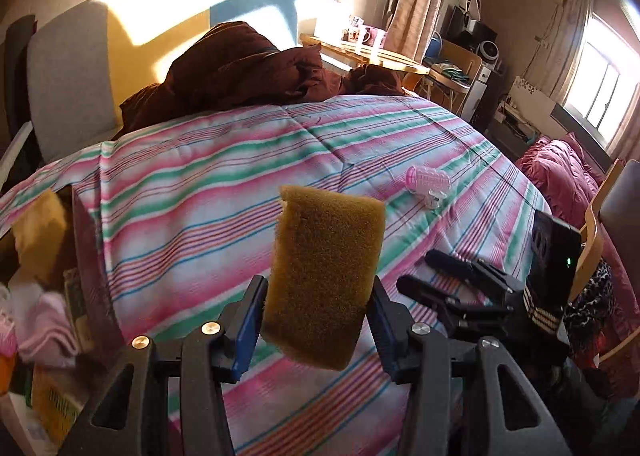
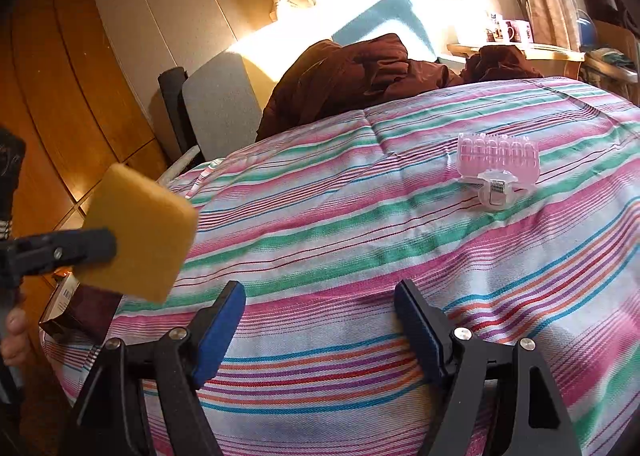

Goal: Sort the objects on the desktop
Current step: 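Grasp the pink hair roller with the right tool while the left tool holds the sponge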

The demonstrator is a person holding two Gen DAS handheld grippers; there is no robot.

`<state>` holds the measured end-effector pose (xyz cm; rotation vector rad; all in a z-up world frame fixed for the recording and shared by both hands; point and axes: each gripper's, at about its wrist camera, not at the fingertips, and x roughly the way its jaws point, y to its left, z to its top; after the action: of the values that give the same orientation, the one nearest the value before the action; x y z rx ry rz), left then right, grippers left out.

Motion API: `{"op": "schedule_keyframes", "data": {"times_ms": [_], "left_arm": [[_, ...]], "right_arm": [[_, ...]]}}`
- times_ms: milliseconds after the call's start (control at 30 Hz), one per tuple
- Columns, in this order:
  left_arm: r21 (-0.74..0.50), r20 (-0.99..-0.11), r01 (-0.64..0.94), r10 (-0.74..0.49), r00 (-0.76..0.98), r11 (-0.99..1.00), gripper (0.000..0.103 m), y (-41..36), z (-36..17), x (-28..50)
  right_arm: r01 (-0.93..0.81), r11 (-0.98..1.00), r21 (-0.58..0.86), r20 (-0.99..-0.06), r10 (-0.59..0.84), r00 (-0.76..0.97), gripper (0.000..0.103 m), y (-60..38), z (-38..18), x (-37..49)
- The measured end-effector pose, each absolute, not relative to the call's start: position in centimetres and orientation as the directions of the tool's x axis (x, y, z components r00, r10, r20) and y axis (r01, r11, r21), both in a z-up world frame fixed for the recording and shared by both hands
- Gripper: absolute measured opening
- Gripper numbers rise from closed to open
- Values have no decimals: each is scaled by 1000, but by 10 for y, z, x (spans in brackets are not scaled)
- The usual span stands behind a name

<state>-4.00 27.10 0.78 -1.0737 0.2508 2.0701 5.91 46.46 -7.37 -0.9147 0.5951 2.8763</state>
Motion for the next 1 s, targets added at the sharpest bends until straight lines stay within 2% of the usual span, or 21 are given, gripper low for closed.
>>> {"op": "schedule_keyframes", "data": {"times_ms": [133,333,567,733,1000], "left_arm": [[-144,-773,-696,519,-365,-703,50,251,2,-23],[-104,-759,-713,519,-393,-693,50,260,-12,-13],[-74,-711,-722,544,-445,-688,51,273,-20,-16],[-105,-692,-726,574,-438,-679,61,278,-26,-22],[-110,-632,-728,613,-474,-677,68,277,-45,-14]], "right_arm": [[-185,-928,324,-580,-40,-814,78,463,-72,58],[-230,-915,332,-599,-15,-801,78,469,-65,63],[-402,-871,281,-620,156,-769,78,513,-49,67],[-494,-840,224,-668,237,-705,81,546,-51,42],[-563,-819,116,-729,315,-608,87,566,-53,-3]]}}
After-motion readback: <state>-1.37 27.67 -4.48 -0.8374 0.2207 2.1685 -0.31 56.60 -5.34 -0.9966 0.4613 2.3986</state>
